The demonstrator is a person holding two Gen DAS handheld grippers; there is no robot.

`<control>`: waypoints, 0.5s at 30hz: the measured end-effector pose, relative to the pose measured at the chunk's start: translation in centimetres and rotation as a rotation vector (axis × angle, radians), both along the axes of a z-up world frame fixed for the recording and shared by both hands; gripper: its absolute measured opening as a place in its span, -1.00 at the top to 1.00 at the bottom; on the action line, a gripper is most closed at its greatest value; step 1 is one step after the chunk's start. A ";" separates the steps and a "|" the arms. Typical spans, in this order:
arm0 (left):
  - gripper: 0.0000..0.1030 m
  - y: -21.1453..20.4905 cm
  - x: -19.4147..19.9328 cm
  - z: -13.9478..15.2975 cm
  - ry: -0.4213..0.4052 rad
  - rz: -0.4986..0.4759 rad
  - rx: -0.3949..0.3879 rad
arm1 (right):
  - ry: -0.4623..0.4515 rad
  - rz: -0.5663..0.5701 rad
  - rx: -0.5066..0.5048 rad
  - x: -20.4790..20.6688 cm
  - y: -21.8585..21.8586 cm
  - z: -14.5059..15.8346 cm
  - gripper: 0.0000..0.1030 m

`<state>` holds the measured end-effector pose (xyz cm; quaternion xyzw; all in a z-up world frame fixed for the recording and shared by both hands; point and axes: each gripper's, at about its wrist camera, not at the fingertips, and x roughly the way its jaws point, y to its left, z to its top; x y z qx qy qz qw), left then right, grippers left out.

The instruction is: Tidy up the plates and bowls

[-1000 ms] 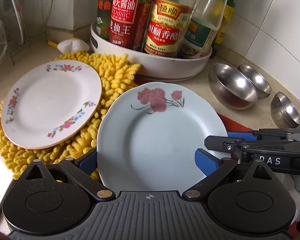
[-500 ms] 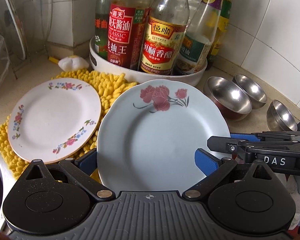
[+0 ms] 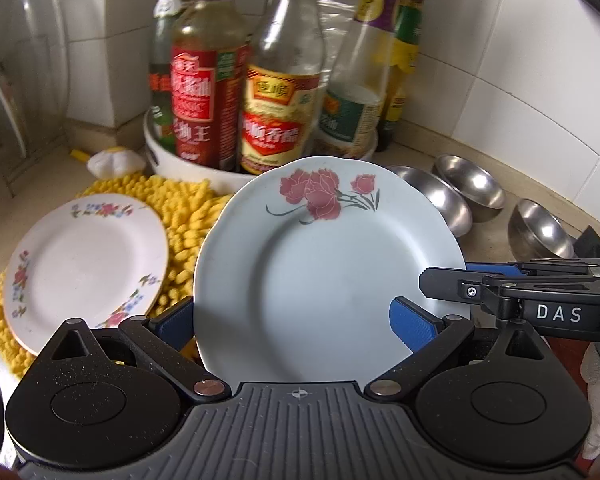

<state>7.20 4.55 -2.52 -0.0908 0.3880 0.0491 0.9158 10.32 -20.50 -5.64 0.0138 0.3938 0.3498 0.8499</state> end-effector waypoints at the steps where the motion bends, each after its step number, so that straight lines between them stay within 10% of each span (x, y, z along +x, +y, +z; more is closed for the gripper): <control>1: -0.95 -0.2 0.0 0.1 -0.002 -0.012 0.002 | -0.002 -0.009 0.001 -0.1 -0.3 0.1 0.30; 15: -0.95 -4.7 0.7 0.4 -0.013 -0.199 0.020 | 0.004 -0.184 0.006 -2.7 -5.5 0.6 0.30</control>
